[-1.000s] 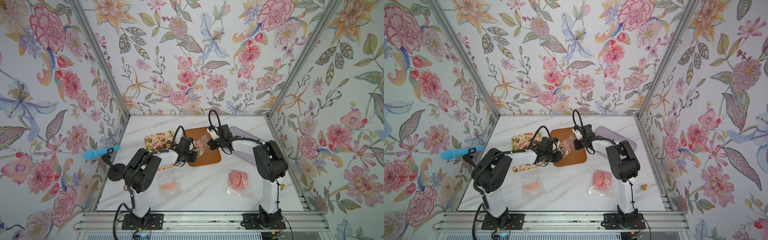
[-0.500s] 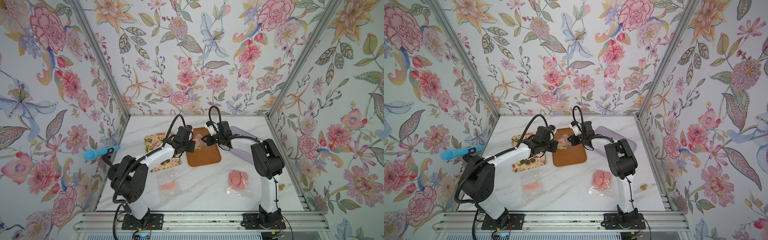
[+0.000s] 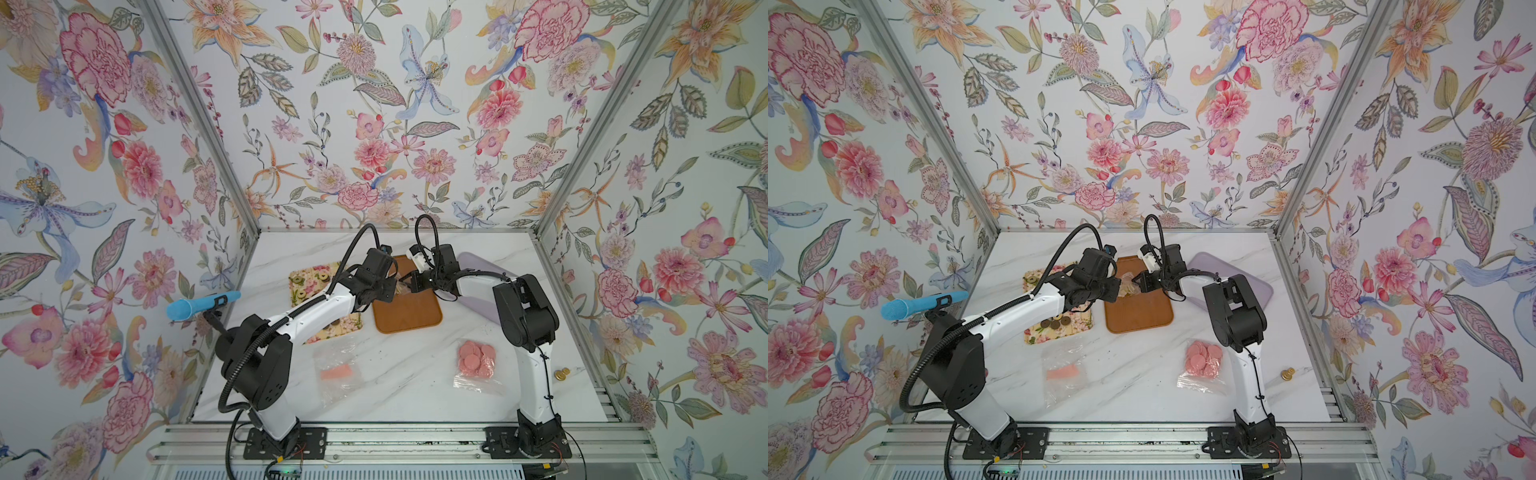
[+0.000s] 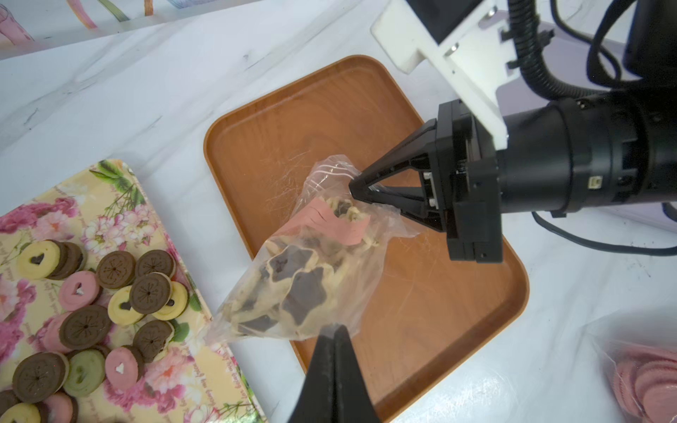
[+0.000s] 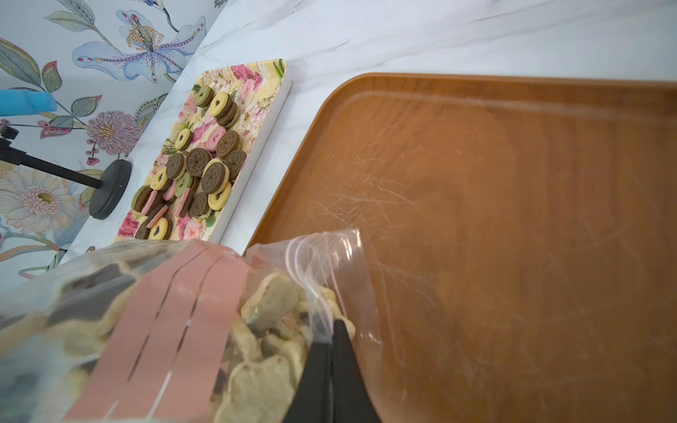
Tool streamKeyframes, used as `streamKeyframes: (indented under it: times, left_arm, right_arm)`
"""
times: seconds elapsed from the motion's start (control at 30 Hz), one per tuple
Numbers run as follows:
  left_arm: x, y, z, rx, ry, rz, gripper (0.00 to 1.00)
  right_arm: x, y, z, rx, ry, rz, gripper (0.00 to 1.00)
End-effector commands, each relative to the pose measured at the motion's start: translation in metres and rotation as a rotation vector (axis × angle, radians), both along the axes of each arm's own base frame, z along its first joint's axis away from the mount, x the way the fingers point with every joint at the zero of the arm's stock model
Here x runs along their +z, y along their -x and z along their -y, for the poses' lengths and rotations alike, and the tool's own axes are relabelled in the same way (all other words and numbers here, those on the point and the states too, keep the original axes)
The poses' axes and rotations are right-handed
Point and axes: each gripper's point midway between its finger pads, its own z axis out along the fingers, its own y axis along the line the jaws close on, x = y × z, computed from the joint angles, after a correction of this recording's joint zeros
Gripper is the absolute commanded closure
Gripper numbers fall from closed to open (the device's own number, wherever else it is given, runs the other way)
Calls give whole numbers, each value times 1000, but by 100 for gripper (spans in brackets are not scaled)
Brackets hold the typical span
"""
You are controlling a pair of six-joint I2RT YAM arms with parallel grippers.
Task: Pour cookies out of the ziploc bag
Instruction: 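Pour the cookies out of the ziploc bag onto the tray.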
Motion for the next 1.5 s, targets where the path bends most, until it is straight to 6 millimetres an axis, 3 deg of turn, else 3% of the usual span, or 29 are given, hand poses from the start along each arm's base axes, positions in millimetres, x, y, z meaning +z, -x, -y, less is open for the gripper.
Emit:
streamKeyframes:
  times: [0.0, 0.23, 0.53, 0.7, 0.93, 1.1, 1.3, 1.47]
  left_arm:
    - [19, -3, -7, 26, -79, 49, 100]
    - [25, -2, 0, 9, -231, 64, 100]
    - [11, 3, 5, -19, -235, 29, 100]
    - [18, 3, 8, -16, -200, 38, 100]
    - [8, 2, 5, 4, -178, 23, 100]
    - [11, 0, 4, 21, -160, 40, 100]
    - [10, 2, 4, 17, -158, 38, 100]
    - [7, 3, 2, 15, -163, 34, 100]
  right_arm:
    - [15, -10, -1, 4, -37, 33, 95]
    - [20, -15, 1, 8, -56, 35, 88]
    - [24, -20, 9, -4, -61, 46, 85]
    - [28, -22, 17, -18, -58, 53, 83]
    - [47, -9, 28, -33, -51, 97, 76]
    - [55, 9, 47, -81, -45, 67, 75]
    - [45, 34, 62, -112, -16, 18, 68]
    - [29, 41, 72, -127, 28, 7, 63]
